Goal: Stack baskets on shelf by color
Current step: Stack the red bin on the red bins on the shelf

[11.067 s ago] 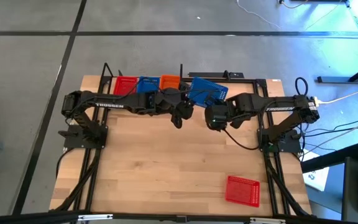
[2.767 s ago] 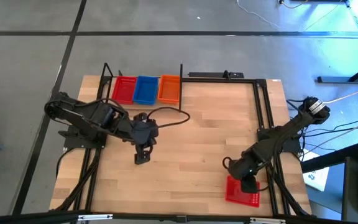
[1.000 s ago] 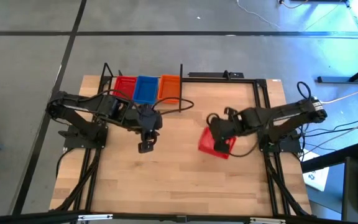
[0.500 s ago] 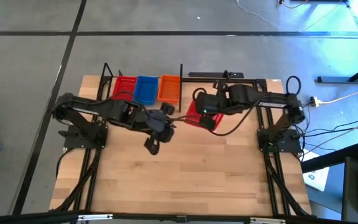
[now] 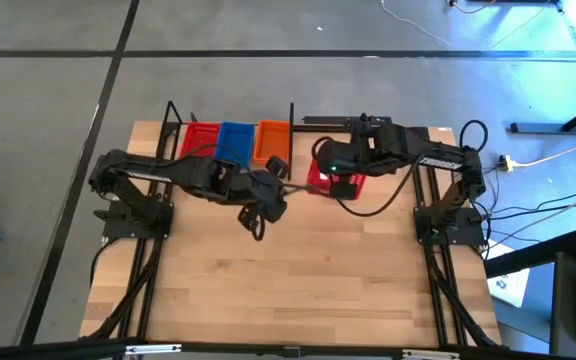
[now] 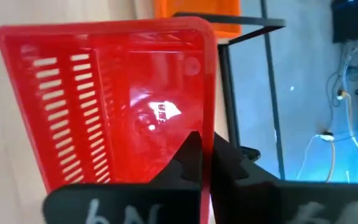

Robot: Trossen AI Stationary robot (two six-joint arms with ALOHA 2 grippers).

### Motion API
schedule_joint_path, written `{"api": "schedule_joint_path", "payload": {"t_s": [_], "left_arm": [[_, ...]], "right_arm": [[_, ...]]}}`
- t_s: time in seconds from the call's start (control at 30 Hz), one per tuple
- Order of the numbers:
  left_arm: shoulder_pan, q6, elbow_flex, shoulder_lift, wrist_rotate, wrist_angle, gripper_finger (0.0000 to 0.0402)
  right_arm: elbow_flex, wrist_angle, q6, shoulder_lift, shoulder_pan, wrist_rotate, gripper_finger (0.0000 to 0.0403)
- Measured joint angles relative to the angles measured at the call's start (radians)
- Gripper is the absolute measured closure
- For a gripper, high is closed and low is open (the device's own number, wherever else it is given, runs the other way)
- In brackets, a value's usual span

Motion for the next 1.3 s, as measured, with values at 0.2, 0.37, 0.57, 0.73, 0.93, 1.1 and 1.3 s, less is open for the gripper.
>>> {"api": "schedule_joint_path", "payload": {"t_s": [0.2, 0.37, 0.57, 0.73, 0.93, 1.1, 1.3], "left_arm": [[0.02, -0.223, 0.002, -0.051, -0.021, 0.013, 0.0299], [0.021, -0.452, 0.004, -0.097, -0.069, 0.006, 0.0299], [0.032, -0.783, 0.0, -0.198, -0.102, -0.005, 0.0299], [0.055, -1.01, 0.0, -0.214, -0.196, 0.035, 0.0299], [0.055, -1.053, 0.001, -0.147, -0.342, 0.091, 0.0299], [0.041, -0.873, 0.002, -0.087, -0.446, 0.17, 0.0299], [0.04, -0.713, -0.001, -0.029, -0.456, 0.248, 0.0299]], "right_arm": [[-0.001, 0.005, 0.024, -0.005, 0.0, 0.099, 0.0402], [-0.001, 0.01, 0.079, -0.006, -0.005, 0.155, 0.0399], [-0.001, 0.063, 0.001, -0.006, -0.005, 0.256, 0.0401], [-0.001, 0.148, -0.003, -0.006, -0.005, 0.287, 0.0401], [-0.001, 0.249, -0.033, -0.006, 0.008, 0.369, 0.0402], [-0.001, 0.284, -0.07, -0.006, 0.019, 0.432, 0.0402], [-0.002, 0.296, -0.103, -0.006, 0.046, 0.526, 0.0402]]}}
